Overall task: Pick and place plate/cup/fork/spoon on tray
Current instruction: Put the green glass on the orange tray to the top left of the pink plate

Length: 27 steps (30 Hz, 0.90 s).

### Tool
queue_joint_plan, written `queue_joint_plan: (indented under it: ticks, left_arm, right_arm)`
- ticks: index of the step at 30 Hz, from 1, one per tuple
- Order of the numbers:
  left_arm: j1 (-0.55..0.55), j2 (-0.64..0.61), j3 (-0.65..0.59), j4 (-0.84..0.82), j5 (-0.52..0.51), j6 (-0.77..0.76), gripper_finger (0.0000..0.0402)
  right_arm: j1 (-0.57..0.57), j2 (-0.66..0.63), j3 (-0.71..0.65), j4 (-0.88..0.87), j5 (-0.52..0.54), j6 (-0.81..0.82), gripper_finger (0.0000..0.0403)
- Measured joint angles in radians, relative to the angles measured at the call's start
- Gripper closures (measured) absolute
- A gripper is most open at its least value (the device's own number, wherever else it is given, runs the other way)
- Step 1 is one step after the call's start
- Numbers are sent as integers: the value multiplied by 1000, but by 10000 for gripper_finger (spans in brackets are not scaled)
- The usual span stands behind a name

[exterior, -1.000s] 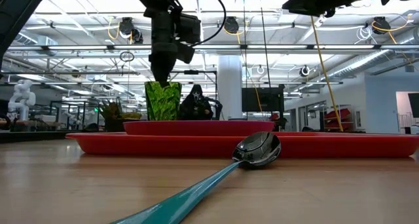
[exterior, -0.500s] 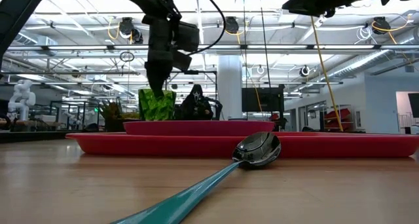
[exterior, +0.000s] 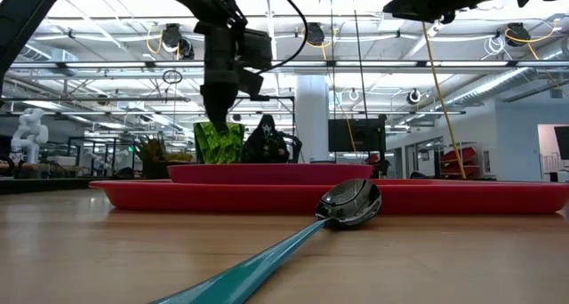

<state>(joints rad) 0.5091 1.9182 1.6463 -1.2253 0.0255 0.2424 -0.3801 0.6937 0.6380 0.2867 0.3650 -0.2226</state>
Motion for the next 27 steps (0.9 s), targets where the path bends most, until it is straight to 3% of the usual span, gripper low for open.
queue_joint_plan:
  ticks: [6, 19, 27]
  left_arm:
    - [0, 0, 0, 3, -3, -5, 353]
    - [0, 0, 0, 0, -2, -20, 339]
    - [1, 0, 0, -4, -26, -51, 256]
  right_arm:
    - [0, 0, 0, -1, 0, 0, 195]
    - [0, 0, 0, -1, 0, 0, 195]
    - [0, 0, 0, -1, 0, 0, 195]
